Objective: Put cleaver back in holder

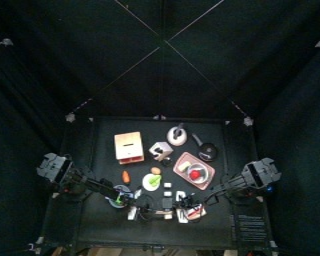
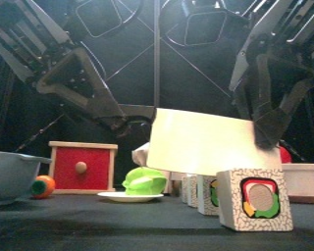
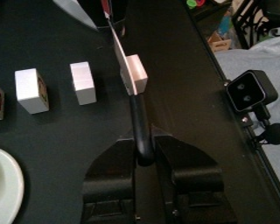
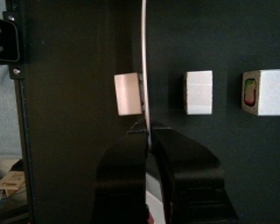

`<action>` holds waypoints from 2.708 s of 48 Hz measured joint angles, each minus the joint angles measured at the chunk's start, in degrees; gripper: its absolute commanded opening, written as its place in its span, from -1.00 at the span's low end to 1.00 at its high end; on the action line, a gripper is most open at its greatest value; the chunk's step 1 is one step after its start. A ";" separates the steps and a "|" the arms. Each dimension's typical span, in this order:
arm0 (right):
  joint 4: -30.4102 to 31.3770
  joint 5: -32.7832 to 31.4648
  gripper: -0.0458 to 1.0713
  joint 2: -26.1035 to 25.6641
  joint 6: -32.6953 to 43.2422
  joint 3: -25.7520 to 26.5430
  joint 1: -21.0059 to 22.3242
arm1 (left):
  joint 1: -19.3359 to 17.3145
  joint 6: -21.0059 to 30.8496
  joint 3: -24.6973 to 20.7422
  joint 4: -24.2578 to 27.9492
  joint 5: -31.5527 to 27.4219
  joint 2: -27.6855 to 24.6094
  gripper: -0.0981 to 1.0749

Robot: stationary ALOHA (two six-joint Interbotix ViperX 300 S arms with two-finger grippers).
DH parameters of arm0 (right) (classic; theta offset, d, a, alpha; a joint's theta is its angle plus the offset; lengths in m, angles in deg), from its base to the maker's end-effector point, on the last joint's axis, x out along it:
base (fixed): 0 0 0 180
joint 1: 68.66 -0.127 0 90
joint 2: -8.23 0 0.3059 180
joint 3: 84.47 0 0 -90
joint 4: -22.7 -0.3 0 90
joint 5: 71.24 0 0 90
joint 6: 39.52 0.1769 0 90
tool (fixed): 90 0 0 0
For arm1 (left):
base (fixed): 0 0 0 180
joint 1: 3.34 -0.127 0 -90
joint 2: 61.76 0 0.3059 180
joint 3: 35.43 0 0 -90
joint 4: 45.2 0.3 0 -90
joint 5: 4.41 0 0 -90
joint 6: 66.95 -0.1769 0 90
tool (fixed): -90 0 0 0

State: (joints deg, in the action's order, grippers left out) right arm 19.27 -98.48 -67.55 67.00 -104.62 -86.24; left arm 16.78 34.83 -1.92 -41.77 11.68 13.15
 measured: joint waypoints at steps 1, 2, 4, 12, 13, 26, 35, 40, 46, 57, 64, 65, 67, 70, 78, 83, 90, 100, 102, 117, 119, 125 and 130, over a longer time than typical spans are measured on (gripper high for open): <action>0.00 0.18 -0.33 0.09 0.00 0.00 0.00 | 0.00 0.00 0.00 0.00 0.09 0.00 -0.08; 0.00 0.35 -0.32 0.09 -0.09 -0.09 0.00 | 0.00 0.00 0.00 0.00 0.09 0.09 -0.08; 0.00 0.62 -0.29 0.00 0.00 -0.09 0.00 | 0.00 0.09 0.00 0.00 0.00 0.09 -0.08; 0.26 2.11 -0.06 -0.88 -0.09 -0.09 0.09 | 0.09 0.00 0.26 -0.53 -1.93 2.81 -0.08; 0.35 2.20 -0.03 -1.14 0.00 -0.09 0.09 | 0.09 0.00 0.35 -0.62 -2.20 3.52 -0.08; 3.43 3.16 0.31 -4.66 0.00 -0.18 1.58 | 0.18 0.09 2.02 -1.41 -9.05 12.83 -0.08; 7.47 2.90 0.32 -6.42 -0.09 -1.32 3.87 | -0.26 0.00 3.87 -6.06 -14.94 20.65 -0.08; 9.23 2.90 0.32 -8.09 -0.09 -1.85 4.83 | -1.32 -0.09 5.19 -7.03 -18.11 25.05 -0.08; 11.78 3.25 0.31 -11.25 -0.09 -3.34 5.62 | -3.78 -0.09 6.42 -7.03 -22.15 30.41 -0.08; 13.18 10.11 0.31 -15.47 -0.18 -6.59 10.02 | -10.72 0.00 6.68 -5.98 -31.64 39.99 -0.08; 13.01 17.14 0.30 -16.00 -0.09 -8.61 15.12 | -15.64 0.09 5.36 -4.22 -37.18 44.12 -0.08; 12.92 18.11 0.29 -16.08 -0.09 -8.79 15.91 | -17.75 0.09 4.48 -3.60 -39.20 45.00 -0.08; 12.74 20.04 0.28 -16.00 -0.09 -9.14 17.49 | -20.04 0.09 3.52 -3.25 -41.04 45.53 -0.08; 12.57 21.97 0.26 -16.00 -0.09 -9.40 19.60 | -22.94 0.18 2.20 -3.16 -43.51 45.62 -0.08; 12.13 23.99 0.08 -15.21 -0.09 -10.28 25.14 | -29.44 0.18 -0.62 -3.16 -48.34 45.53 -0.08; 11.87 24.35 -0.07 -14.68 -0.09 -10.72 28.12 | -33.31 0.26 -1.76 -3.16 -48.60 45.70 -0.08; 11.95 24.43 -0.25 -14.06 -0.09 -10.90 32.08 | -37.79 0.35 -2.02 -3.96 -48.78 45.35 -0.08; 14.06 24.61 -0.31 -13.62 -0.18 -10.90 37.35 | -40.61 0.35 -2.29 -5.45 -48.78 42.45 -0.08; 14.24 24.61 -0.31 -13.45 -0.18 -10.90 38.23 | -40.69 0.35 -2.64 -5.54 -48.87 41.66 -0.08; 14.68 24.96 -0.31 -9.23 -0.18 -8.70 40.34 | -40.69 0.35 -5.89 -5.36 -50.19 34.19 -0.08; 14.68 24.96 -0.31 -8.61 -0.18 -8.17 40.61 | -40.78 0.35 -6.15 -5.01 -50.27 33.66 -0.08; 14.68 24.96 -0.31 -6.59 -0.18 -6.86 41.57 | -41.13 0.35 -6.24 -3.43 -50.54 32.87 -0.08; 14.85 25.05 -0.31 -5.71 -0.18 -6.15 42.36 | -41.48 0.35 -6.24 -2.90 -50.63 31.73 -0.08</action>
State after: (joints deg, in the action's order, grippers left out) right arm 34.13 -73.43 -73.27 66.82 -110.77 -43.88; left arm -24.70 35.18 -8.16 -44.67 -38.95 44.88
